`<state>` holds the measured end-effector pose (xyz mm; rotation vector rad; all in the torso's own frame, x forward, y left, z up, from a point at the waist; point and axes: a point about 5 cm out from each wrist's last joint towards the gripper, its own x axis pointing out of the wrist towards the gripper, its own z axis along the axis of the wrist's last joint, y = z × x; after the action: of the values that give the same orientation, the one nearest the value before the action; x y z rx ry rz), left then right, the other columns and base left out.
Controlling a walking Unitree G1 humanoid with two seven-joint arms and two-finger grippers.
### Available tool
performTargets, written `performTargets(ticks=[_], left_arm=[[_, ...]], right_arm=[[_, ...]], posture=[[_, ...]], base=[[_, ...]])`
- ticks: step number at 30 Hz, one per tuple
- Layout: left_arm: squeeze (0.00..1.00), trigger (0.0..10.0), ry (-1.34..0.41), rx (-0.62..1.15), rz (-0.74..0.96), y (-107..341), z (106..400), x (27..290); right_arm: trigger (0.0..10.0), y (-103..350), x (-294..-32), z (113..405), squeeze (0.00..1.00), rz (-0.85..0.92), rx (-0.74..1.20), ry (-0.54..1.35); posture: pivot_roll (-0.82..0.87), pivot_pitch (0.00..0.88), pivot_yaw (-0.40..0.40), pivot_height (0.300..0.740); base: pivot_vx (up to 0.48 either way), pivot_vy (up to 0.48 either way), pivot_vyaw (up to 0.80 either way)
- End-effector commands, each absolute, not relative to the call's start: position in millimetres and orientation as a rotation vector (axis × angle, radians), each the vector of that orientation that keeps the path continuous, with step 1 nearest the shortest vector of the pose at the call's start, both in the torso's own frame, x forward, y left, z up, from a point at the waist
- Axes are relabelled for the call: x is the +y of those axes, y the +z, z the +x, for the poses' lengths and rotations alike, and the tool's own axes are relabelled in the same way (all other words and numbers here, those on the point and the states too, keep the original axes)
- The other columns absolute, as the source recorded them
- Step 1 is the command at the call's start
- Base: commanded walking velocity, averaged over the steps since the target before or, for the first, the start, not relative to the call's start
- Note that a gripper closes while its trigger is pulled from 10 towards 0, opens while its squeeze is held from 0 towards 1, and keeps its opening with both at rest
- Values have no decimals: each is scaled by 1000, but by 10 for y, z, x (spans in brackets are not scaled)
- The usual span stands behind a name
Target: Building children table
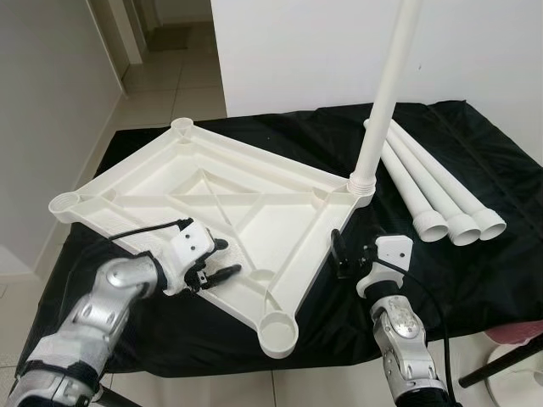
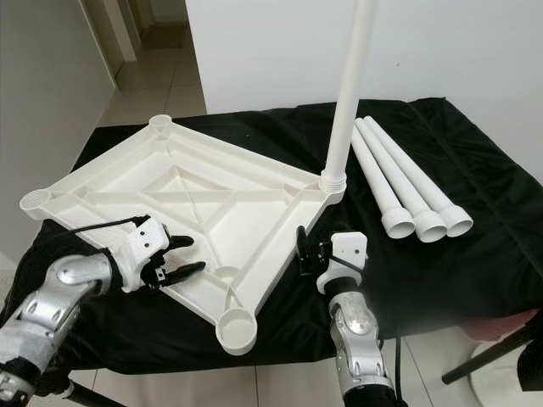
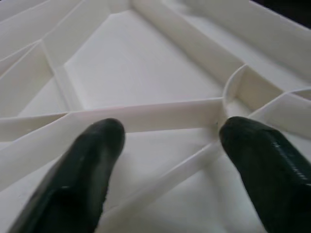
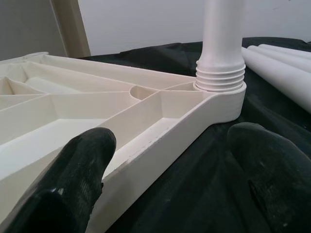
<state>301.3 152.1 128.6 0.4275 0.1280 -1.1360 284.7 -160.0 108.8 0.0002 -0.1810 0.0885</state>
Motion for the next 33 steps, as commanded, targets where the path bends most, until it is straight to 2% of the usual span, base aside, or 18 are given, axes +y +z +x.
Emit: performTargets(ticks=[1,4,5,11,16,24,33], left_arm=[[1000,10000,-1198,162,404,1289,3007,1573],[1000,10000,-1222,172,399,1300,3008,1589],[0,10000,-1237,176,428,1307,3020,1611],[0,10000,-1249,203,527,1282,3094,1652],[0,10000,-1252,207,538,1278,3115,1655],[0,10000,-1344,295,631,1199,3103,1701],[0,10000,-1358,298,631,1205,3097,1746]], right_arm=[[10000,1059,-1601,2849,0,2,-171,85],[10000,1058,-1604,2849,0,1,-171,83],[10000,1055,-1601,2845,0,1,-171,82],[10000,1052,-1591,2849,0,-1,-172,85],[10000,1055,-1590,2852,0,-1,-173,86],[10000,1053,-1611,2834,0,-5,-174,80],[10000,1049,-1620,2831,0,-9,-172,77]], posture=[[-54,12,86,740],[-55,11,86,740],[-55,11,86,740],[-53,12,88,740],[-54,11,90,740],[-64,14,95,740],[-65,15,93,740]], base=[[0,0,0],[0,0,0],[0,0,0],[0,0,0],[0,0,0],[0,0,0],[0,0,0]])
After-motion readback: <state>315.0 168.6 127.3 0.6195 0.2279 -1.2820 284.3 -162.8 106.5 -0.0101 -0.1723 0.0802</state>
